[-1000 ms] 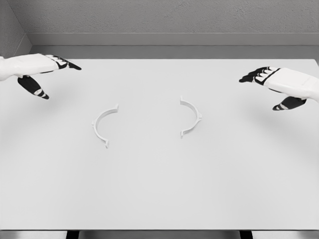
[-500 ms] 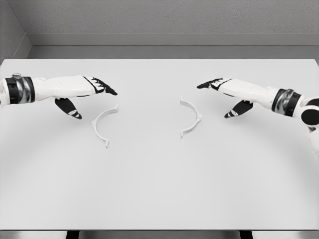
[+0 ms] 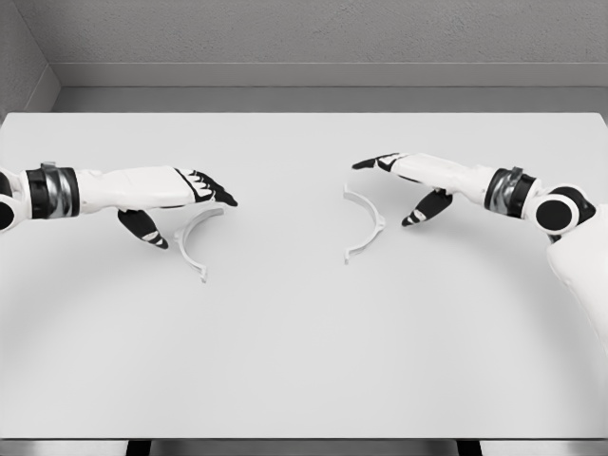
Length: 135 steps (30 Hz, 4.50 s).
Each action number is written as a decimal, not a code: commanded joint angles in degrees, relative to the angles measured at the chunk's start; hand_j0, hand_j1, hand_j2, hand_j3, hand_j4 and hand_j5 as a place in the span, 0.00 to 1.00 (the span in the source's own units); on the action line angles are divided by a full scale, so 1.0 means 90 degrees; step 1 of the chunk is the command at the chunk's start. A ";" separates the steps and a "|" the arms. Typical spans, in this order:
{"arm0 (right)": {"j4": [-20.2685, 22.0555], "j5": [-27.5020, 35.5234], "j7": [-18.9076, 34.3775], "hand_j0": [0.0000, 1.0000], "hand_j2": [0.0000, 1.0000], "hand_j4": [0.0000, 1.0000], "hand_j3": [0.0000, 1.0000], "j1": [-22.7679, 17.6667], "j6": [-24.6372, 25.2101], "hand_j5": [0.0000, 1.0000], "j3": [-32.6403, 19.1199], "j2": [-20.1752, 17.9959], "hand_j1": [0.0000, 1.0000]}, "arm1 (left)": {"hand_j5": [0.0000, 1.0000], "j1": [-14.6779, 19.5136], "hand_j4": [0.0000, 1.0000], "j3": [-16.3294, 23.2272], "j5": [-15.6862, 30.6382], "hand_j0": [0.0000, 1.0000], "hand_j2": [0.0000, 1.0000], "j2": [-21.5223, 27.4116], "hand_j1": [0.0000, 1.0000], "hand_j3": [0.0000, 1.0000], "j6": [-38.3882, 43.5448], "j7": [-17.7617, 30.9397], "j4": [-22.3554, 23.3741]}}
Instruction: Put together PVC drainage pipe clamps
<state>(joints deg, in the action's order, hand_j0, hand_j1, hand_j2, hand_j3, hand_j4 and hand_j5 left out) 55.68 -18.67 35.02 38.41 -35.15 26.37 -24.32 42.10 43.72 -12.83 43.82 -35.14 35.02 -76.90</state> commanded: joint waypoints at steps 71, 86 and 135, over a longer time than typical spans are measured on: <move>-0.0210 -0.0123 -0.0002 1.00 1.00 1.00 1.00 0.0459 0.0016 1.00 0.0400 0.1130 1.00 | 1.00 -0.0059 1.00 0.0064 -0.0098 1.00 1.00 -0.0650 1.00 1.00 0.0015 -0.0003 0.0713; -0.3530 -0.1158 -0.0002 1.00 1.00 1.00 1.00 0.2188 0.0016 1.00 -0.0459 0.1960 1.00 | 1.00 0.0049 1.00 0.0005 -0.0098 1.00 1.00 -0.0894 1.00 1.00 0.0015 -0.0003 0.1035; -0.3628 -0.1656 -0.0002 1.00 1.00 1.00 1.00 0.2207 0.0016 1.00 -0.0342 0.2272 1.00 | 1.00 -0.0039 1.00 -0.0073 -0.0068 1.00 1.00 -0.1226 1.00 1.00 0.0015 -0.0003 0.1191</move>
<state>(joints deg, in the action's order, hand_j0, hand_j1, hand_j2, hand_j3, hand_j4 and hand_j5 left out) 22.98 -33.84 35.02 58.27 -35.15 23.58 -3.93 41.75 43.14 -13.92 33.24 -35.14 35.03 -66.30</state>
